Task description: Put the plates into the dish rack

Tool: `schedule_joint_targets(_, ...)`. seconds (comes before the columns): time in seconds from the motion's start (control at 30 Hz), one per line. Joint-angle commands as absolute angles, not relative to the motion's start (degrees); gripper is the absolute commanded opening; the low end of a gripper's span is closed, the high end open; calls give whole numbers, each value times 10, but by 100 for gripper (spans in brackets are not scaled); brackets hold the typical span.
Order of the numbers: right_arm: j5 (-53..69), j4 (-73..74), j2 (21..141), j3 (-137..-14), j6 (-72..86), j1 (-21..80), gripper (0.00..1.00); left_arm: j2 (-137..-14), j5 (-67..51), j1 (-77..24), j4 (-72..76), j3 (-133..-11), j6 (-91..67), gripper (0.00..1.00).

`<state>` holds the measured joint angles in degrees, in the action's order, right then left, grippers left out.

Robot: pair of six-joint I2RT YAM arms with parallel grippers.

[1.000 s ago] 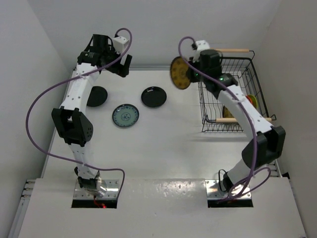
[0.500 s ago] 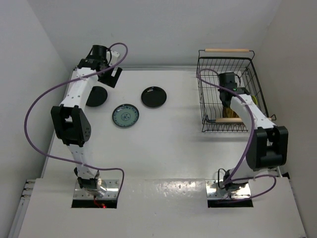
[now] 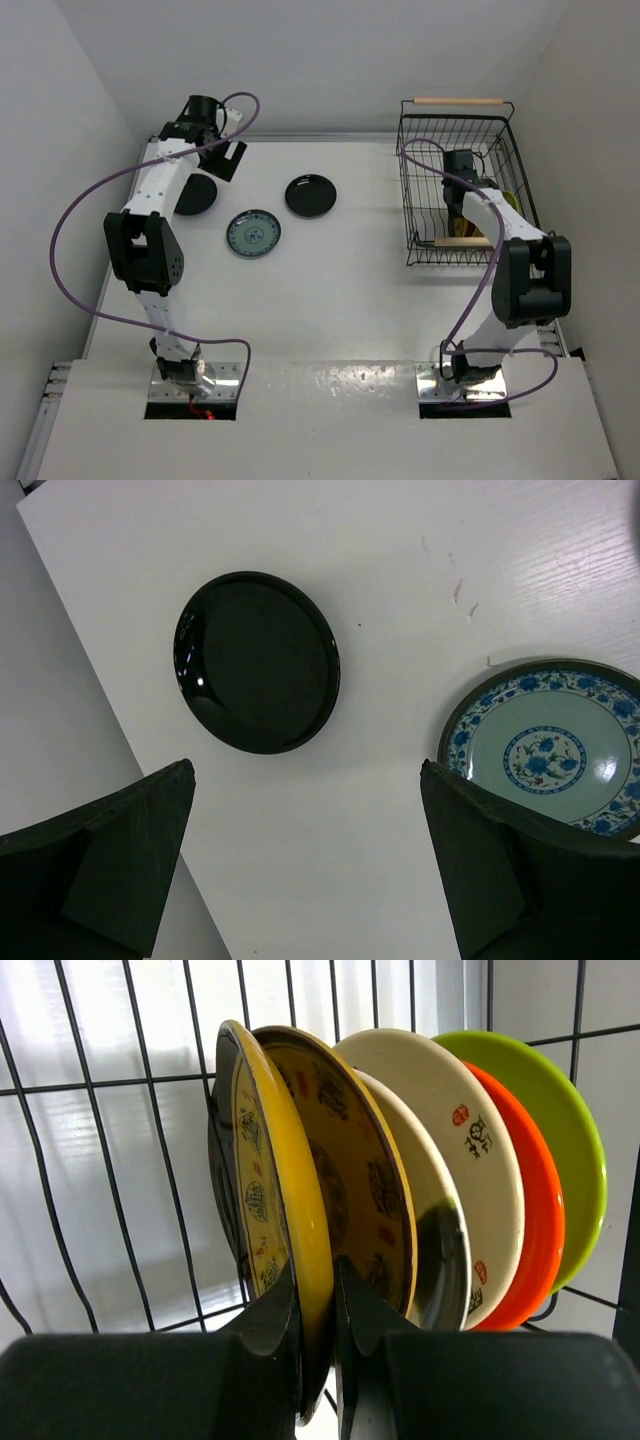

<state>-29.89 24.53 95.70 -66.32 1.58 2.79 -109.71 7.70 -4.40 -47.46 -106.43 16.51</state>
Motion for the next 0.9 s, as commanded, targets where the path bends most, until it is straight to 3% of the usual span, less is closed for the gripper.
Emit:
schedule_joint_targets(0.0,-287,225,938,-675,53,33,0,-1072,86,-42,-467,-1056,171,100)
schedule_joint_targets(0.4,-314,221,856,-691,18,51,0,-1072,80,-42,-467,-1056,171,100)
schedule_joint_targets(0.87,-268,214,903,-639,47,38,0,-1067,80,-42,-467,-1045,176,100)
